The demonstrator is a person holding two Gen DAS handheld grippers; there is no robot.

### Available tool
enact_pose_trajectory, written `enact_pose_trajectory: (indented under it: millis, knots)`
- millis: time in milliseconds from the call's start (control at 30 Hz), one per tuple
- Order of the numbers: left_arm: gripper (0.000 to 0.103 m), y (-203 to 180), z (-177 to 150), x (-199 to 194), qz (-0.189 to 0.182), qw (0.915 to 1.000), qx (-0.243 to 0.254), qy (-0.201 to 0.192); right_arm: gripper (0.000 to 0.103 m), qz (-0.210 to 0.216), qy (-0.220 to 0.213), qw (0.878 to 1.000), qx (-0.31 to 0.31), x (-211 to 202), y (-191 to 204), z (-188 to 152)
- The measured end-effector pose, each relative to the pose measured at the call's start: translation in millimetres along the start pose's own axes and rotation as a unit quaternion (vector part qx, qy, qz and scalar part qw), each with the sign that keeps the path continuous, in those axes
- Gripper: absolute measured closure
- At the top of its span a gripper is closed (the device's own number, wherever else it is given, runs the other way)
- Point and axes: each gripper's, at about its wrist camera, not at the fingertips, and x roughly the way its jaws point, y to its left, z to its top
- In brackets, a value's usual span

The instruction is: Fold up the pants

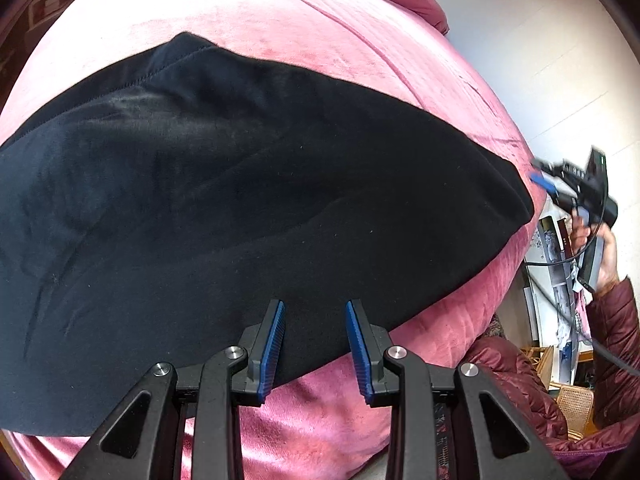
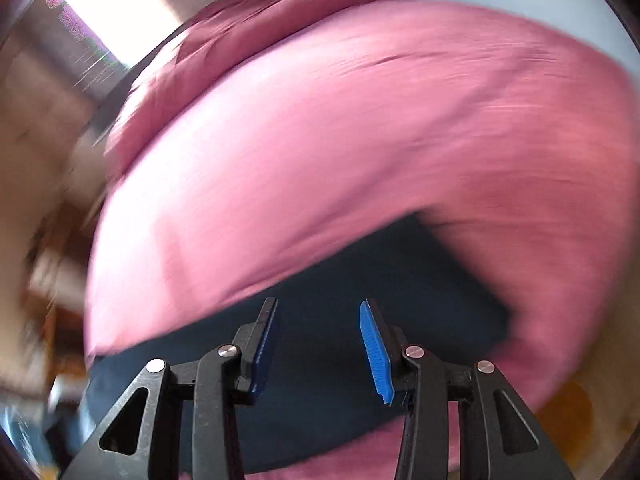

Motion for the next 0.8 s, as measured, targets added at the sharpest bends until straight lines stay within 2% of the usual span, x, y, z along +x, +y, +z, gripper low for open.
enact_pose_trajectory:
  millis: [100,233,367,467,500,533,667,733,800]
  knots:
    - [0.071,6.6,-1.7,-0.5,-0.006,0.9999,-0.010,-0.003,0.060,0.026,0.052,0.992,-0.114,38.1,73.6,-5.9]
    - [0.071,14.6,-3.4,-3.9,-0.010,0.9997,-0.020,-0.010,0.060,0.022,0.089,0.973,-0.214,81.5,141.3,-15.2]
    - [0.071,21.4,-7.2,-5.2,-0.017,0.9994,-0.029,-0.012,0.056,-0.014,0.120,0.946,-0.301,113.7,183.2,-25.5]
    - [0.071,26.3,-11.0,-4.1,-0.024,0.9990,-0.035,-0.016,0.057,-0.066,0.131,0.931,-0.335,138.9,188.3,-24.4]
    - [0.071,27.6,-13.3,-1.7,-0.026,0.9987,-0.040,-0.016,0.065,-0.077,0.132,0.931,-0.332,144.1,187.4,-24.8]
    - [0.071,29.4,-14.6,-1.1,-0.028,0.9985,-0.044,-0.015,0.069,-0.089,0.133,0.931,-0.327,148.7,185.2,-23.2]
    - [0.071,34.5,-20.4,-3.3,-0.031,0.9981,-0.051,-0.018,0.071,-0.107,0.120,0.942,-0.296,157.1,177.9,-20.7]
    - [0.071,35.5,-22.1,-6.9,-0.031,0.9979,-0.053,-0.022,0.070,-0.111,0.121,0.941,-0.296,150.1,182.2,-17.3]
    - [0.071,37.9,-24.8,-16.1,-0.036,0.9971,-0.058,-0.034,0.068,-0.094,0.113,0.944,-0.294,134.5,191.5,-12.3]
